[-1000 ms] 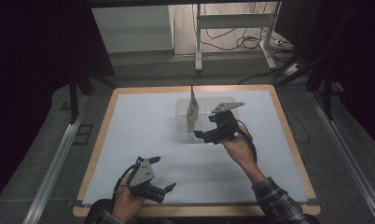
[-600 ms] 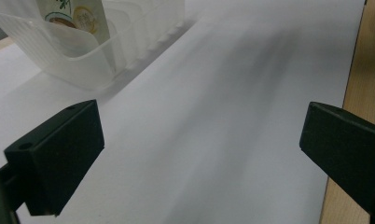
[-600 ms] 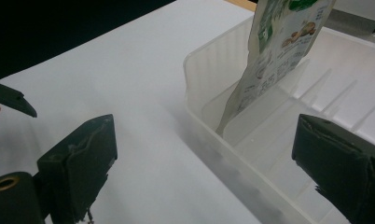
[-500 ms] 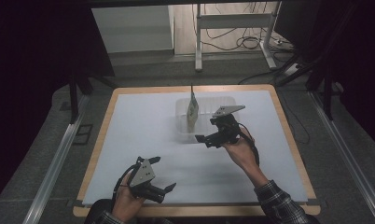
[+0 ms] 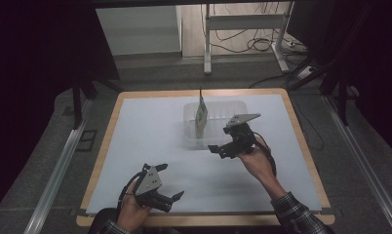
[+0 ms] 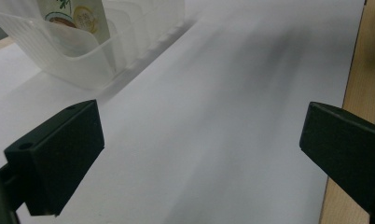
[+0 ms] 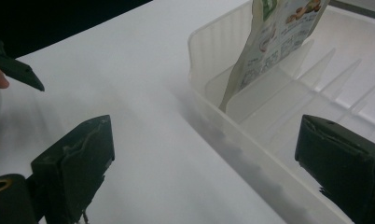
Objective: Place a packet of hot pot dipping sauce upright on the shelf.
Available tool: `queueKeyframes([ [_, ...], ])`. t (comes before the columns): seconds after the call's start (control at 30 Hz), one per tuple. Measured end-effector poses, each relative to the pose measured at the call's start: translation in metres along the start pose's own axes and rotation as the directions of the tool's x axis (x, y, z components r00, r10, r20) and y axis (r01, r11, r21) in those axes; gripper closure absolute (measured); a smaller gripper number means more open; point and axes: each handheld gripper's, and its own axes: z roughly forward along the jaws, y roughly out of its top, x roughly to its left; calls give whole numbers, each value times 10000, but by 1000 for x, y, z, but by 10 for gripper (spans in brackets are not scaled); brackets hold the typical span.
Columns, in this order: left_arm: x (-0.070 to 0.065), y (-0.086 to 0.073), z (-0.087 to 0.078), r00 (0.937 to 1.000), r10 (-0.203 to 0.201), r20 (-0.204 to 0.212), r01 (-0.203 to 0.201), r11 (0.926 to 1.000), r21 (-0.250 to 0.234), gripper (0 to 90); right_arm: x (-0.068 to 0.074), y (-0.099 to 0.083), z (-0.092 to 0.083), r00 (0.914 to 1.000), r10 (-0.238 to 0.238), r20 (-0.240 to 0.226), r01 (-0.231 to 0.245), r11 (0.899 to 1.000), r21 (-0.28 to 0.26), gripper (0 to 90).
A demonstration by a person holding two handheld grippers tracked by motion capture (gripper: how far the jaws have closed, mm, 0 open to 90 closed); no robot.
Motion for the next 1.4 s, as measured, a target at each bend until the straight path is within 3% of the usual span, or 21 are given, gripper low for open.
queueKeyframes([
  [0.5, 0, 0, -1, 10000, -37, -34, 37, 10000, -49, 0, 1, -11, -9, 9999, -113, 53, 113, 9999, 120, 43],
  [1.03, 1, -1, -1, 9999, -100, -48, 100, 9999, -76, 0, 4, -22, -31, 9993, -189, 310, 183, 9996, 210, 22],
  [1.4, 1, -1, -1, 9999, -110, -56, 110, 9999, -78, 0, 10, -32, -44, 9968, -569, 558, 561, 9983, 163, 10],
])
